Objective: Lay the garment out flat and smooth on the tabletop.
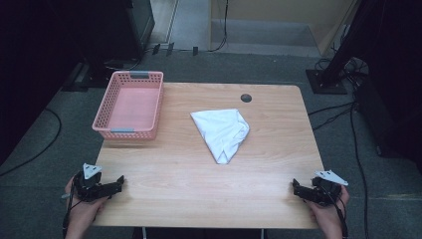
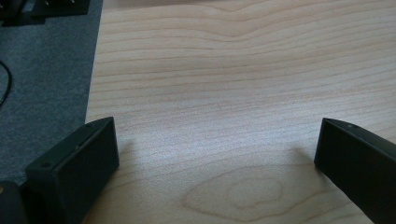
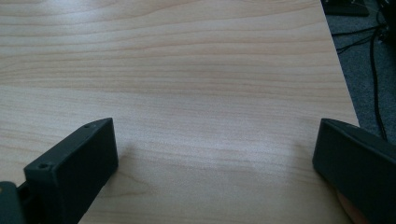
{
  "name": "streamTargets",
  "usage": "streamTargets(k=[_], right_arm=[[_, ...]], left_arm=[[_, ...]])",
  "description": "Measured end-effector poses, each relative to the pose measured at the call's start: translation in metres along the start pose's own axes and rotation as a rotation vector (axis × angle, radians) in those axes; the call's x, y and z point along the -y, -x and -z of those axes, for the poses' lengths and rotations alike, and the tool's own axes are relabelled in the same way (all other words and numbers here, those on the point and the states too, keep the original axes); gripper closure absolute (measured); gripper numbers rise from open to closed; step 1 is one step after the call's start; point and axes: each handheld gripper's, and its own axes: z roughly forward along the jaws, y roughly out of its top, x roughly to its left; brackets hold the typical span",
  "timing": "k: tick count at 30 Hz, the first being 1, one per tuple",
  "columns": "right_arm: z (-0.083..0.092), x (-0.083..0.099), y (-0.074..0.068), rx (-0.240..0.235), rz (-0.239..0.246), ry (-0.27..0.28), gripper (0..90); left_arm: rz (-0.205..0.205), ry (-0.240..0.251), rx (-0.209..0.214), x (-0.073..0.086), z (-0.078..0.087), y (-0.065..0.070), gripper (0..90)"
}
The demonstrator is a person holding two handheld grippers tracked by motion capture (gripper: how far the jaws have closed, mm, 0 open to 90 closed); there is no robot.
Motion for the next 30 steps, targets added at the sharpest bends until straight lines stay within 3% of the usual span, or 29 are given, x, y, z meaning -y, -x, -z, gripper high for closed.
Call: streamTargets(k=[8, 11, 13, 17, 30], right_arm=[[0.002, 0.001, -0.001, -0.028, 0.028, -0.008, 0.3], [0.005, -0.001, -0.003, -0.014, 0.011, 0.002, 3.5], [0.006, -0.004, -0.005, -0.032, -0.013, 0.019, 3.6], [0.012, -0.013, -0.013, -0.024, -0.006, 0.042, 5.5], [0.028, -0.051, -0.040, -0.139, 0.002, 0.121, 5.7]], left_arm=[[0.001, 0.000, -0.001, 0.000, 0.000, 0.001, 0.0], [-0.003, -0.001, 0.002, 0.000, 0.001, 0.000, 0.0], [-0.007, -0.002, 0.004, 0.001, 0.001, 0.000, 0.0], [-0.006, -0.002, 0.003, 0.001, 0.001, 0.001, 0.0], [-0.005, 0.000, 0.004, 0.002, 0.002, 0.001, 0.0]])
